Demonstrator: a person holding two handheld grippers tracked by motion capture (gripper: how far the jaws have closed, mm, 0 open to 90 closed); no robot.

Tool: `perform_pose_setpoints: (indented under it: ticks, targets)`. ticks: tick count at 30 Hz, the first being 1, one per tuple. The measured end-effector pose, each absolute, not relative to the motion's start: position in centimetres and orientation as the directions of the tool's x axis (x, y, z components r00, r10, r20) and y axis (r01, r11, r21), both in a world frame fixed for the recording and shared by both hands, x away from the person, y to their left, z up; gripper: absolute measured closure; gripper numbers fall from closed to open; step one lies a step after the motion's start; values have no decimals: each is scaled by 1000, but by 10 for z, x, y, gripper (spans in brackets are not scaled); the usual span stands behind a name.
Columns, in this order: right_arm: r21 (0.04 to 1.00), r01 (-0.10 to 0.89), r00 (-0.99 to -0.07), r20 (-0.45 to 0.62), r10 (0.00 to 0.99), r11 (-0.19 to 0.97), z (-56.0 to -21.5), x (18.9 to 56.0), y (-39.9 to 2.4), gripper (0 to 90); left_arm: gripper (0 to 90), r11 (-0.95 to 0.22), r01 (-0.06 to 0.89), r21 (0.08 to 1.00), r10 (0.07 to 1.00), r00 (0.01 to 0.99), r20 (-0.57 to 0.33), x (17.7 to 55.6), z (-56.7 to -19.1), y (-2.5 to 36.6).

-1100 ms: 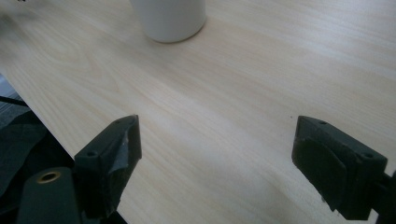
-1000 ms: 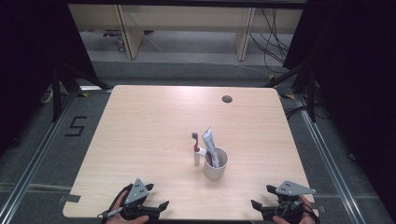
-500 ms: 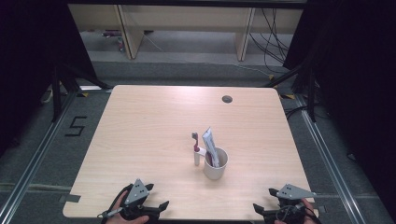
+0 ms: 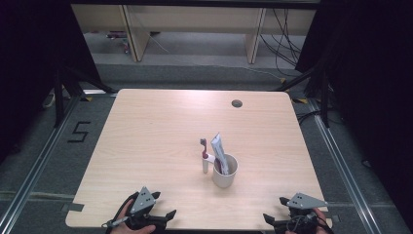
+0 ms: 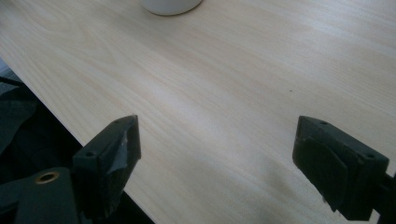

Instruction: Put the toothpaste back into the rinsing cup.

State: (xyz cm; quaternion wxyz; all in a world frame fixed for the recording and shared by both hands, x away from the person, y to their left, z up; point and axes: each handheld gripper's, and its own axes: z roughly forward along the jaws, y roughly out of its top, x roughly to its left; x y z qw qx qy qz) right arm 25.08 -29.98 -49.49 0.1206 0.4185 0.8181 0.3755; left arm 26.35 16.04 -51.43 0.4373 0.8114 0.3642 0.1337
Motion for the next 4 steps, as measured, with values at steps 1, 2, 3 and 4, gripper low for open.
perform_pose_setpoints:
  ticks: [1, 2, 3, 4]
  targets:
    - [716, 592, -622, 114, 775, 370, -495, 251, -300, 163, 165, -353, 474, 807, 708, 699, -102, 264, -514, 160]
    - [716, 592, -622, 114, 775, 370, -495, 251, -300, 163, 165, -344, 476, 810, 710, 696, -107, 263, -515, 160]
    - [716, 592, -623, 114, 774, 371, -496, 251, -300, 163, 165, -346, 476, 809, 710, 696, -106, 264, -515, 160]
    - [718, 585, -628, 106, 771, 378, -496, 252, -300, 163, 165, -346, 476, 808, 710, 696, -106, 264, -515, 160]
